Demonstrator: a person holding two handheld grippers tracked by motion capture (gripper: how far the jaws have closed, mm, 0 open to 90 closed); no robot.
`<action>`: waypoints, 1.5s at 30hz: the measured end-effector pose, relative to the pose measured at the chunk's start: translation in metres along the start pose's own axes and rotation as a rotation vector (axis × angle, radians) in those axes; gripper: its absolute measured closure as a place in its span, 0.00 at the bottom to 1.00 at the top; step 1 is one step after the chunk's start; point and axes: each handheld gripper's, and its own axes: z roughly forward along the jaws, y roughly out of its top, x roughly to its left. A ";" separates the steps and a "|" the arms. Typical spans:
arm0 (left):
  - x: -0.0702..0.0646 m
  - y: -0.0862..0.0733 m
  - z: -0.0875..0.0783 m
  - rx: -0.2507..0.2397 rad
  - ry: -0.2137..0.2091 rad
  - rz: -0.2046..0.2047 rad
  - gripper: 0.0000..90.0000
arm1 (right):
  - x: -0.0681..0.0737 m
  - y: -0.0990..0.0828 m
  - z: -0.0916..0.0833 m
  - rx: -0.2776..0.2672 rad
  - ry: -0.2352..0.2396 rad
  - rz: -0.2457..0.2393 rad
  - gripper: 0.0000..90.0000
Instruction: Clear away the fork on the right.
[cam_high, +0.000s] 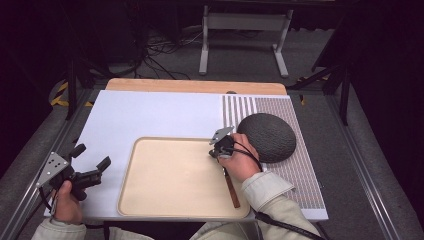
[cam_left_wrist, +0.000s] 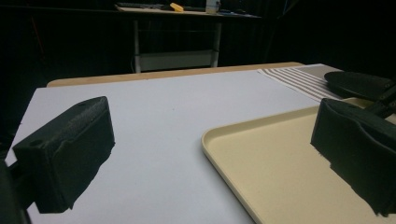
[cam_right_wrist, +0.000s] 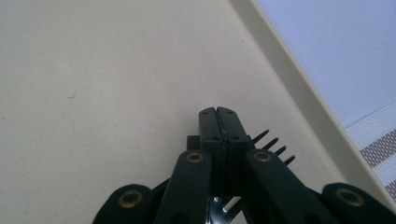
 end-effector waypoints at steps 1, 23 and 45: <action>0.000 0.000 0.000 0.000 0.000 0.000 0.00 | -0.001 0.000 -0.001 0.002 -0.006 -0.002 1.00; 0.000 0.000 0.000 0.000 0.000 0.001 0.00 | -0.016 -0.015 -0.012 0.025 -0.065 0.052 1.00; 0.000 0.000 0.000 0.000 0.001 0.001 0.00 | -0.023 -0.023 -0.020 0.018 -0.098 0.079 0.99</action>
